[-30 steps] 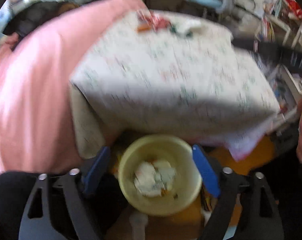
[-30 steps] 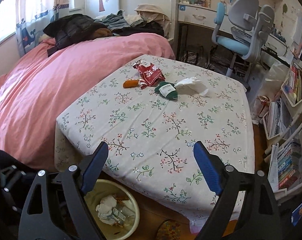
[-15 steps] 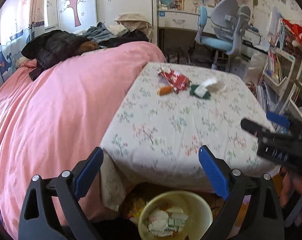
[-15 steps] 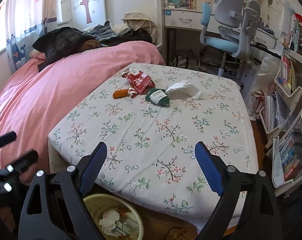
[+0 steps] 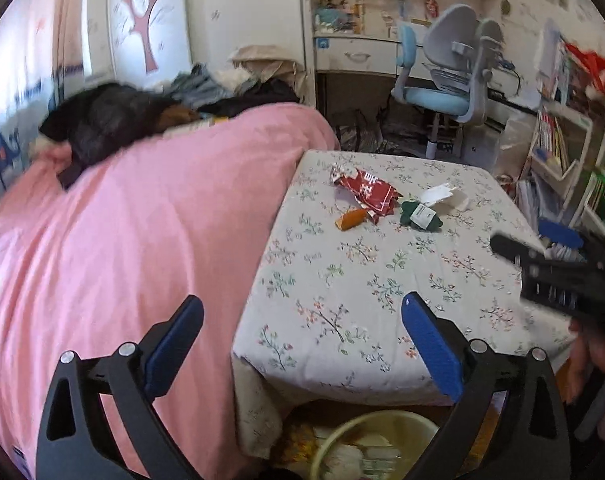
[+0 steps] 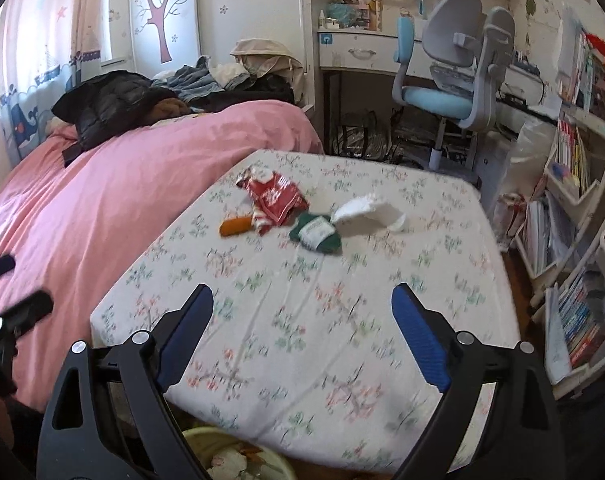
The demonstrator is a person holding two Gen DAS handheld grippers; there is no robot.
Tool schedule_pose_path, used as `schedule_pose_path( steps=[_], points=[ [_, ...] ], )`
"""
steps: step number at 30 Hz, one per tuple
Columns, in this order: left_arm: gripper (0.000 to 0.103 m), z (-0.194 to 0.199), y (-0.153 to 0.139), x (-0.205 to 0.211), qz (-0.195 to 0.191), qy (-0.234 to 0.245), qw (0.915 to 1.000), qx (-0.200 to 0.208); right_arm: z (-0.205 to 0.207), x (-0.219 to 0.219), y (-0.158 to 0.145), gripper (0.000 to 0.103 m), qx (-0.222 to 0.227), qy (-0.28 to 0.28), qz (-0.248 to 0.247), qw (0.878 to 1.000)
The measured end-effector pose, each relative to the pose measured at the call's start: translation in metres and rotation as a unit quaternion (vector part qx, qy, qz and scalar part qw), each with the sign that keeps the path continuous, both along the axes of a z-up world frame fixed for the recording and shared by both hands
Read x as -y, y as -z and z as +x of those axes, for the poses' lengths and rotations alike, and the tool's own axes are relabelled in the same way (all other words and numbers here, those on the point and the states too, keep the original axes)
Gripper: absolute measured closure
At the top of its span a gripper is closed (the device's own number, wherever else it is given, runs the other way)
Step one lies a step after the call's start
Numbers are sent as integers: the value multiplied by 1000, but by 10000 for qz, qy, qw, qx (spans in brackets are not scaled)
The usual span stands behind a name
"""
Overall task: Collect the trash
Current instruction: 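Move both open grippers back over the table toward the white tissue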
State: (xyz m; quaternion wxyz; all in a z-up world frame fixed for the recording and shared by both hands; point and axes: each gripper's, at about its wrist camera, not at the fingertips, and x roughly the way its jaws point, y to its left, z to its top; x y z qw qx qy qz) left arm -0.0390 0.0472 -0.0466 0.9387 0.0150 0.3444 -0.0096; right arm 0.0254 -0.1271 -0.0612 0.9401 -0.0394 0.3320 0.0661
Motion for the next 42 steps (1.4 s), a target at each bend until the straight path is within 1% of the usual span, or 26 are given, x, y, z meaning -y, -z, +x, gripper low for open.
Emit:
schedule_pose_path(
  steps=[4, 6, 8, 9, 10, 12, 20, 28, 31, 35, 42],
  points=[
    [8, -4, -1, -7, -107, -22, 9999, -6, 16, 8, -18, 13, 95, 25, -306, 9995],
    [8, -4, -1, -8, -145, 4, 9999, -13, 21, 15, -19, 11, 151, 79, -438, 9989],
    [8, -5, -1, -7, -168, 48, 9998, -19, 25, 23, -12, 11, 115, 221, -482, 9985],
    [8, -6, -1, -7, -166, 71, 9998, -22, 28, 28, -7, 11, 23, 330, -413, 9986],
    [8, -6, -1, -7, -159, 93, 9998, -23, 34, 32, -2, 11, -188, 441, -226, 9986],
    [8, -8, 0, -7, -143, 129, 9998, -24, 40, 39, 4, 11, -369, 523, 115, 9979],
    [8, -7, 2, -11, -234, 133, 9996, -119, 40, 29, 10, 11, -419, 403, -117, 9982],
    [8, -6, 4, -8, -154, 155, 9996, -152, 44, 33, 13, 11, -481, 436, -177, 9977],
    [8, -6, 5, -8, -130, 160, 9997, -161, 53, 32, 20, 11, -594, 433, -297, 9969],
    [8, -6, 7, -7, -95, 162, 9997, -178, 66, 33, 31, 11, -782, 455, -324, 9954],
    [8, -7, 8, -5, -43, 185, 9996, -215, 106, 48, 63, 11, -1271, 672, -362, 9890]
  ],
)
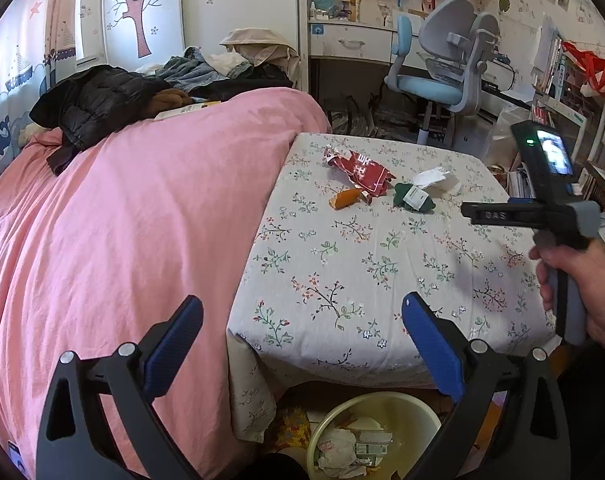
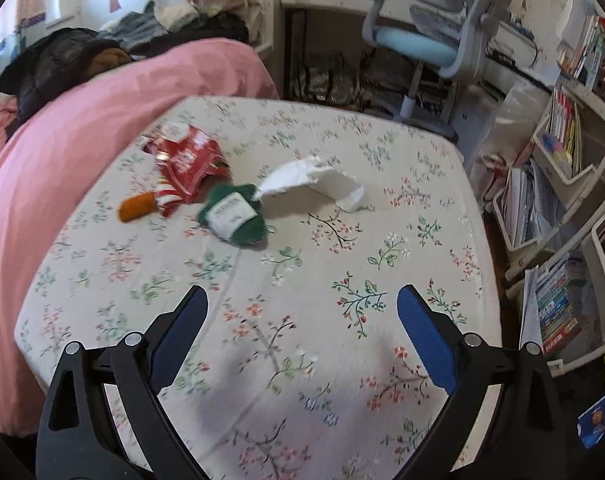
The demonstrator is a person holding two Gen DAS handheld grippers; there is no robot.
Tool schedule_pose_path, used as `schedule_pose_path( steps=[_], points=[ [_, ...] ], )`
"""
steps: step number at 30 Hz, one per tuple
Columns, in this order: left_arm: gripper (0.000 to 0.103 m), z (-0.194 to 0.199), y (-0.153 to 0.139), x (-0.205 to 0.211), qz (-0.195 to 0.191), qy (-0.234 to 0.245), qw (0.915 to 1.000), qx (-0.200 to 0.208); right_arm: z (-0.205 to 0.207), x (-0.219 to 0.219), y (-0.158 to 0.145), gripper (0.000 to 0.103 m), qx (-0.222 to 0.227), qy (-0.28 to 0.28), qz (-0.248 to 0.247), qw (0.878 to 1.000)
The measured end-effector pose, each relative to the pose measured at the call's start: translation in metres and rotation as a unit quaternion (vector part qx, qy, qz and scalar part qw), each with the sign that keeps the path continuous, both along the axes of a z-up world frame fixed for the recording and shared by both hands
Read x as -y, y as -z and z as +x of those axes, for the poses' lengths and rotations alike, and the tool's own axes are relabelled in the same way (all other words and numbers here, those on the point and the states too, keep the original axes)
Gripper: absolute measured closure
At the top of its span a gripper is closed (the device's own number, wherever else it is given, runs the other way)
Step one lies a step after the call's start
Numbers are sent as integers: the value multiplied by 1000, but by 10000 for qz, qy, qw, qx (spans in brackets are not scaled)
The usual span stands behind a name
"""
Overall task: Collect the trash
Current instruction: 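Move both open grippers back over the table toward the white tissue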
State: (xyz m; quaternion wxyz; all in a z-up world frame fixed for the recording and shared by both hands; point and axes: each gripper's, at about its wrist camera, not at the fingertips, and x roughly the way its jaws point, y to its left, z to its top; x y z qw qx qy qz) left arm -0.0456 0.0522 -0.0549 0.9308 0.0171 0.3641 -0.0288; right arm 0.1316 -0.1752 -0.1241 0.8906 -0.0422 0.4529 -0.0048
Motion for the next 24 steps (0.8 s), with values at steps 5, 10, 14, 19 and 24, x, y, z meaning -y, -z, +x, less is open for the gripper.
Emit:
schedule_pose_path(
  steps=[5, 10, 14, 19, 24],
  points=[
    [8, 0, 1, 3, 54, 46, 10000, -27, 32, 11, 23, 11, -276, 124, 41, 9995],
    [8, 0, 2, 6, 106, 113, 9999, -49, 62, 12, 41, 11, -320, 137, 28, 9994],
    [8, 0, 1, 9, 129, 194, 9997, -72, 82, 6, 55, 9, -353, 71, -109, 9993],
    [8, -1, 1, 13, 145, 293, 9994, -73, 97, 8, 65, 7, -165, 47, 236, 9996],
    [8, -2, 0, 18, 100, 397, 9991, -85, 103, 12, 65, 7, -163, 151, 271, 9994]
  ],
)
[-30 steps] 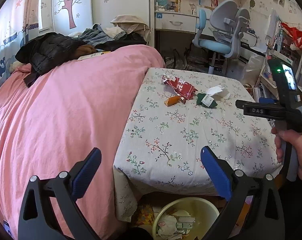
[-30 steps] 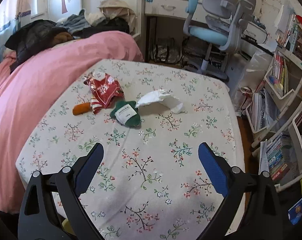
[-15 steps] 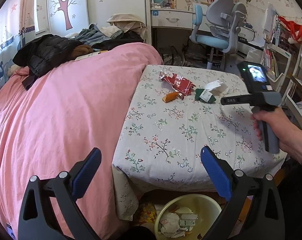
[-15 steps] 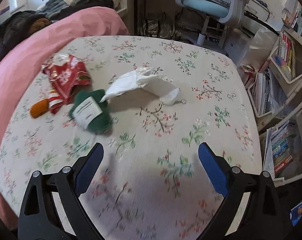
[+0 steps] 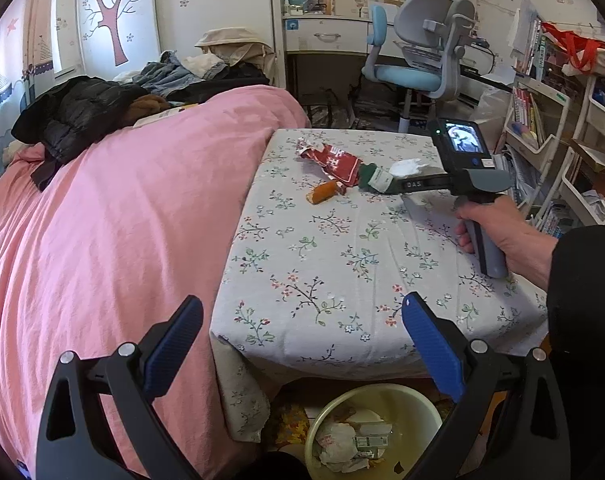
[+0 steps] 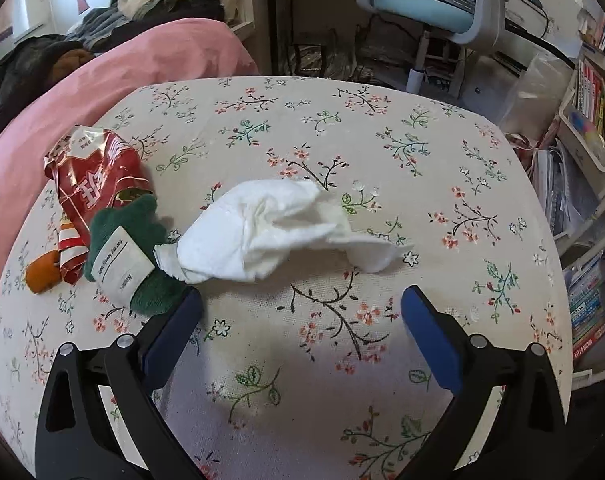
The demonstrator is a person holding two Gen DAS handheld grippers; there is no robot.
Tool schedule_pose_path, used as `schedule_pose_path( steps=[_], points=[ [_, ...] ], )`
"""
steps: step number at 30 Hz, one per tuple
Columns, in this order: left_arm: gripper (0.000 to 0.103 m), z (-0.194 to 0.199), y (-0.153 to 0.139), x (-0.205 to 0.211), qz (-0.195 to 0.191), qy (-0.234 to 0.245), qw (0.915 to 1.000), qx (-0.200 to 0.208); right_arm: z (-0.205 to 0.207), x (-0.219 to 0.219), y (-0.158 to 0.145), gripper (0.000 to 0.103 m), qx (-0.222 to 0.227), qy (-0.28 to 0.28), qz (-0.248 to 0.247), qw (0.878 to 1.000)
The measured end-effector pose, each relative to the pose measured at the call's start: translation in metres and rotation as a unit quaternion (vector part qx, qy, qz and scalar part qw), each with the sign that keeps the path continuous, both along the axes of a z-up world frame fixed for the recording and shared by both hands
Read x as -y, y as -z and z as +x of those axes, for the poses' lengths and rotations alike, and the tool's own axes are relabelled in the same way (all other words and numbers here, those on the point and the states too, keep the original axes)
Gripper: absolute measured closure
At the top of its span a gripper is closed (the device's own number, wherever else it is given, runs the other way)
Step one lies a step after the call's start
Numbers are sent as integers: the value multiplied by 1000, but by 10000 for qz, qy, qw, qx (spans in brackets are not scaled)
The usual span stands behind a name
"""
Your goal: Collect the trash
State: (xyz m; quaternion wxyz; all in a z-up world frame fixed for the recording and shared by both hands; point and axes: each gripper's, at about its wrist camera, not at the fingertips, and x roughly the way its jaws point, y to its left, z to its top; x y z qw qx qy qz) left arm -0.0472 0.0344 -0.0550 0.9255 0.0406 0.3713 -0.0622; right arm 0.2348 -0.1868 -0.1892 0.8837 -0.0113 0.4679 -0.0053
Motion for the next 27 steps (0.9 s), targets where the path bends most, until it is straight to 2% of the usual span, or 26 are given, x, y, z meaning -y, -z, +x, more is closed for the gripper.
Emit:
schedule_pose_path(
  steps=[7, 14, 22, 27],
  points=[
    [8, -4, 0, 6, -3, 147, 9999, -22, 0, 2, -1, 7, -3, 3, 28, 10000],
    [8, -3, 4, -1, -317, 122, 9991, -261, 0, 0, -1, 7, -3, 2, 23, 10000],
    [8, -13, 2, 3, -219, 227, 9994, -129, -1, 1, -1, 7, -3, 0, 25, 10000],
    [8, -6, 7, -3, -333, 99, 9990, -263, -1, 1, -1, 7, -3, 0, 26, 10000]
  ],
)
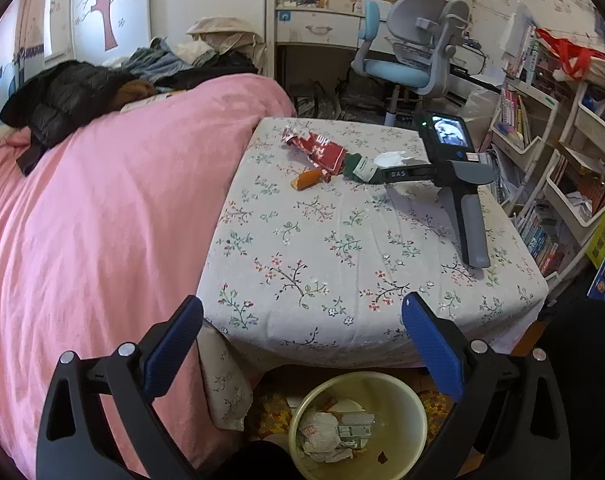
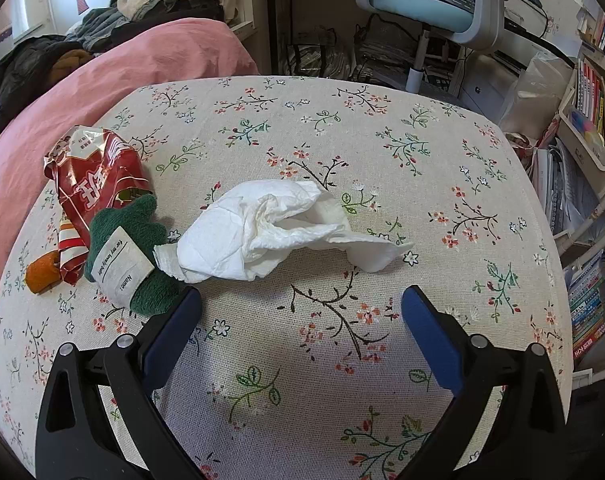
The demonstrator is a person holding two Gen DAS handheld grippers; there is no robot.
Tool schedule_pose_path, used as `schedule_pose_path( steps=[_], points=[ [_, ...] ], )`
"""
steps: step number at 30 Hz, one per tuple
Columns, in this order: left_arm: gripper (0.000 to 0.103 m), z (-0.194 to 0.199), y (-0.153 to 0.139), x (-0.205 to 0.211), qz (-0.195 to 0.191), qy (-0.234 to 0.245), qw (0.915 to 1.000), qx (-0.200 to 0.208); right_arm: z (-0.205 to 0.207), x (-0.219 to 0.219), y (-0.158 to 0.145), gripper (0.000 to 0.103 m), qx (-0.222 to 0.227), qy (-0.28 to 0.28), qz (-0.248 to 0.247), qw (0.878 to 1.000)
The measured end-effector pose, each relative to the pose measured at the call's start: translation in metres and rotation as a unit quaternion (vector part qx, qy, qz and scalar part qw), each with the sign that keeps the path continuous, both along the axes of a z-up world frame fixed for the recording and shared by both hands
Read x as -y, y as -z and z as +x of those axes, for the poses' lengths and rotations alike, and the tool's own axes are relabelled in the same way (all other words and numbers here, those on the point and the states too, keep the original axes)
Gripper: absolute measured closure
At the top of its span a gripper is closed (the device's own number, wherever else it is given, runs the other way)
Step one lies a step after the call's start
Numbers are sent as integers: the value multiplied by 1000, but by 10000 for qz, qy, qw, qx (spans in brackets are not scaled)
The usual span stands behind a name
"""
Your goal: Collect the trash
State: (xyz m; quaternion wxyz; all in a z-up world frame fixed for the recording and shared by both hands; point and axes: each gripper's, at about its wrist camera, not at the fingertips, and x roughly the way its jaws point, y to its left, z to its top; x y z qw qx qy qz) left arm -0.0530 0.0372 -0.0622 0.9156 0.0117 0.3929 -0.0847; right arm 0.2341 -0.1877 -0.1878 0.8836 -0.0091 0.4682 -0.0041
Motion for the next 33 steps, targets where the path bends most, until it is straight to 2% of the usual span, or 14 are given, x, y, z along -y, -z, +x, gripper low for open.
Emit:
schedule_pose_path(
  steps=[5, 8, 14, 19, 25, 33],
  points=[
    [8, 8, 5, -8, -192, -181, 9995, -189, 0, 0, 0, 7, 0, 0, 0, 10000],
    [8, 9, 7, -7, -135, -230, 9994, -229, 0, 0, 0, 7, 0, 0, 0, 10000],
    [8, 1, 4, -4, -84, -78, 9999, -101, 0, 0, 0, 7, 1, -1, 0, 10000],
    [8, 4, 4, -7, -159, -159, 9997, -113, 0, 0, 0, 7, 0, -1, 1, 10000],
    [8, -3, 2, 5, 236, -109, 9996, 100, 0, 0, 0, 7, 0, -3, 1, 10000],
    [8, -5, 2, 8, 445, -127, 9987, 199, 0, 0, 0, 7, 0, -4, 2, 10000]
  ],
)
